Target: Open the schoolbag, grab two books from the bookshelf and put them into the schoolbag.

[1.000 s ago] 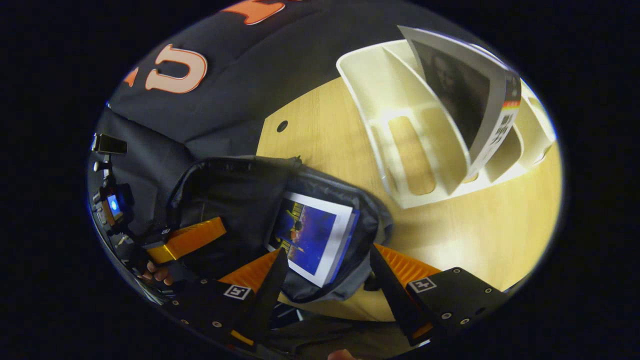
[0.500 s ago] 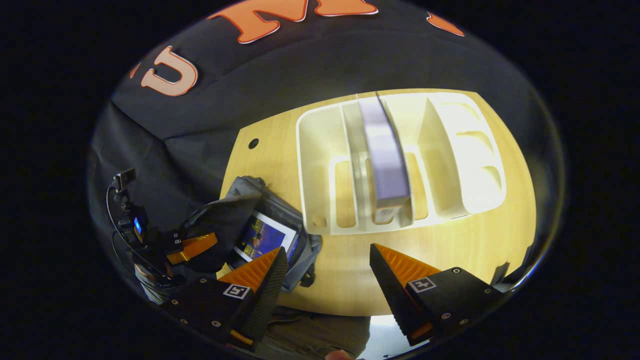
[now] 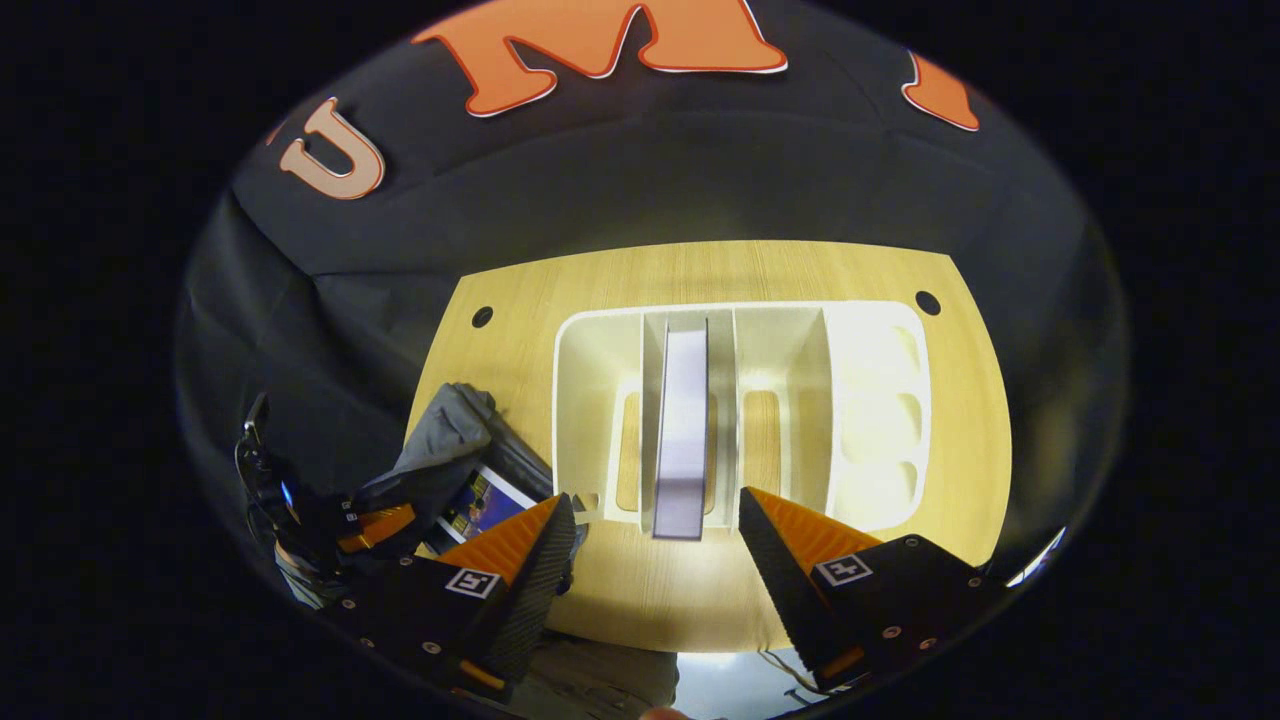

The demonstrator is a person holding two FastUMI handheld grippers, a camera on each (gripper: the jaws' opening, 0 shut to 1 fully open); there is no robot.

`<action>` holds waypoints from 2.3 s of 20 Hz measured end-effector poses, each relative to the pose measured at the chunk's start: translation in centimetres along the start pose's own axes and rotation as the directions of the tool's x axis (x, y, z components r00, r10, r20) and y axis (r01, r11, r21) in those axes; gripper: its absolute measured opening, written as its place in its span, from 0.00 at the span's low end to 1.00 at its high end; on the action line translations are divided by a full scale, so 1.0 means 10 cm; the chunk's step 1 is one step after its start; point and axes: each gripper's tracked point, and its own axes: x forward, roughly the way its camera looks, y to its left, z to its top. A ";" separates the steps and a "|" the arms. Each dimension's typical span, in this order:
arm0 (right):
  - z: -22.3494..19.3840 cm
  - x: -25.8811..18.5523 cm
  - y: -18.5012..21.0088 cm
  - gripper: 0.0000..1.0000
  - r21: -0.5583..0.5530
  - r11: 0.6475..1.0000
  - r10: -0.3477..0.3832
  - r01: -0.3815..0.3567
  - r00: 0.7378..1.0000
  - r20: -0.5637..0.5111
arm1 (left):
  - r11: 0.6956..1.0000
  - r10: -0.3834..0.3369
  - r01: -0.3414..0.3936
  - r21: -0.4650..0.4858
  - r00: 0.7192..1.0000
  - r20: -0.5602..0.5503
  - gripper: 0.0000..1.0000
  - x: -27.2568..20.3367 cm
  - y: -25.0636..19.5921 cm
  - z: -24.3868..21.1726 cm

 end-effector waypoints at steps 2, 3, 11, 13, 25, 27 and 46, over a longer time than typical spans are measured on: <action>0.07 0.14 -0.05 0.98 -0.003 1.000 0.001 -0.001 1.000 -0.028 | 1.000 0.013 -0.013 -0.027 1.000 0.003 0.08 0.01 0.00 -0.02; 0.08 0.23 -0.09 0.98 -0.001 1.000 -0.002 0.002 0.999 -0.046 | 0.999 0.021 -0.021 -0.040 1.000 0.002 0.08 0.02 -0.01 -0.02; 0.11 0.86 -0.19 0.80 0.003 1.000 -0.007 0.008 0.989 -0.148 | 0.989 0.104 -0.105 -0.109 0.995 -0.009 0.08 0.05 -0.04 -0.03; 0.08 0.96 -0.16 0.68 0.005 1.000 -0.001 0.002 0.987 -0.161 | 0.986 0.118 -0.119 -0.121 0.993 -0.012 0.07 0.05 -0.06 -0.04; 0.06 0.49 -0.38 0.37 0.145 0.988 -0.033 0.044 0.997 -0.074 | 0.988 0.124 -0.124 -0.094 0.992 -0.008 0.08 0.05 -0.09 -0.07; 0.06 0.30 -0.37 0.38 0.162 0.986 -0.033 0.038 0.999 -0.034 | 0.991 0.110 -0.110 -0.073 0.994 -0.009 0.08 0.04 -0.09 -0.07; -0.79 -0.75 0.37 0.36 0.421 0.901 0.044 -0.109 0.986 0.160 | 0.990 -0.070 0.075 0.116 0.997 -0.044 0.07 -0.04 0.02 -0.05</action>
